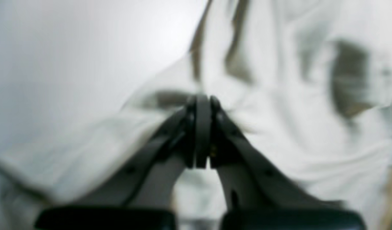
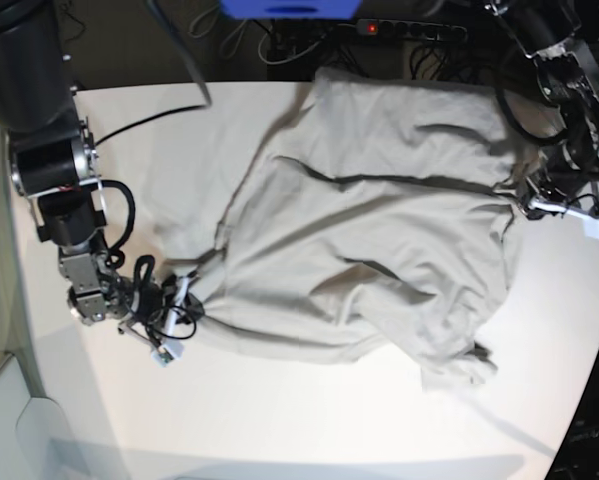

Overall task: Layout the t-shirt on the table in an organized manner, then fold the t-shirt properly
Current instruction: 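Regrasp the shirt with the left gripper and pull it outward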

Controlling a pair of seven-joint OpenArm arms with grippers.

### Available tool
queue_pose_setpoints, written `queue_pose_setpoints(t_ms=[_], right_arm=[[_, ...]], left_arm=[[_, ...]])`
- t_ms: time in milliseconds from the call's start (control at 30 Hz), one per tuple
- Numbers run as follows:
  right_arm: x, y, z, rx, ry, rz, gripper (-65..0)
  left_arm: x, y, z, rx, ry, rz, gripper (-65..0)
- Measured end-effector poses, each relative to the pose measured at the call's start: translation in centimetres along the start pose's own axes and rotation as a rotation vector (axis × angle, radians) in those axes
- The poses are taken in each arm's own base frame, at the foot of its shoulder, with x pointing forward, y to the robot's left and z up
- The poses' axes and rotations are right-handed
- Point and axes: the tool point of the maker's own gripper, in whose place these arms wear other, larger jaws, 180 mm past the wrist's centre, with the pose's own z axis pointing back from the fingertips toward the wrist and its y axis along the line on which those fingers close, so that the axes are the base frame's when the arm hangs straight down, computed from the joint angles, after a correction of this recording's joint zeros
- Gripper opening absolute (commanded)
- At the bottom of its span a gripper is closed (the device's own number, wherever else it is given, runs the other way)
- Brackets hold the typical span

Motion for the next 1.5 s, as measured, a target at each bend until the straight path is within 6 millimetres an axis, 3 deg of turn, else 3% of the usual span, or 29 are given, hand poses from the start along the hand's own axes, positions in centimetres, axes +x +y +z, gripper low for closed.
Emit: queue_pose_setpoints(t_ms=[200, 300, 433, 600, 700, 800, 967, 1067, 1333, 1500], right_arm=[[-2.2, -2.4, 1.7, -0.045, -0.008, -0.031, -58.7], [-2.6, -3.1, 2.1, -0.060, 0.005, -0.032, -58.7], [-2.7, -3.2, 2.2, -0.062, 0.010, -0.031, -58.7], [-2.6, -3.2, 2.1, -0.061, 0.016, -0.030, -58.7], [-2.5, -3.0, 2.0, -0.057, 0.015, -0.031, -58.7], [-2.5, -3.0, 2.0, -0.058, 0.020, -0.026, -58.7], [-2.4, -2.8, 1.9, -0.057, 0.021, -0.025, -58.7], [-2.2, -2.6, 1.6, -0.060, 0.017, -0.026, -58.7], [-1.7, -2.1, 1.1, -0.063, 0.012, -0.022, -58.7], [-1.6, -2.0, 1.0, -0.060, 0.009, -0.022, -58.7]], left_arm=[[1.7, -4.1, 0.3, -0.219, -0.060, 0.139, -64.9], [1.3, -7.0, 0.1, -0.332, -0.042, 0.163, -64.9], [-2.1, -11.2, -0.1, -0.480, 0.061, 0.197, -64.9], [-8.7, -12.8, -0.3, -0.503, 0.240, 0.189, -64.9], [-11.2, -12.4, -0.1, -0.482, 0.297, 0.169, -64.9], [-13.7, -10.6, 0.3, -0.414, 0.364, 0.116, -64.9], [-15.3, -7.2, 0.5, -0.287, 0.397, 0.033, -64.9], [-15.6, -6.5, 0.5, -0.261, 0.400, -0.007, -64.9], [-12.7, -4.9, -1.4, -0.137, 0.333, -0.216, -64.9], [-8.9, -1.5, -2.4, -0.040, 0.244, -0.180, -64.9]])
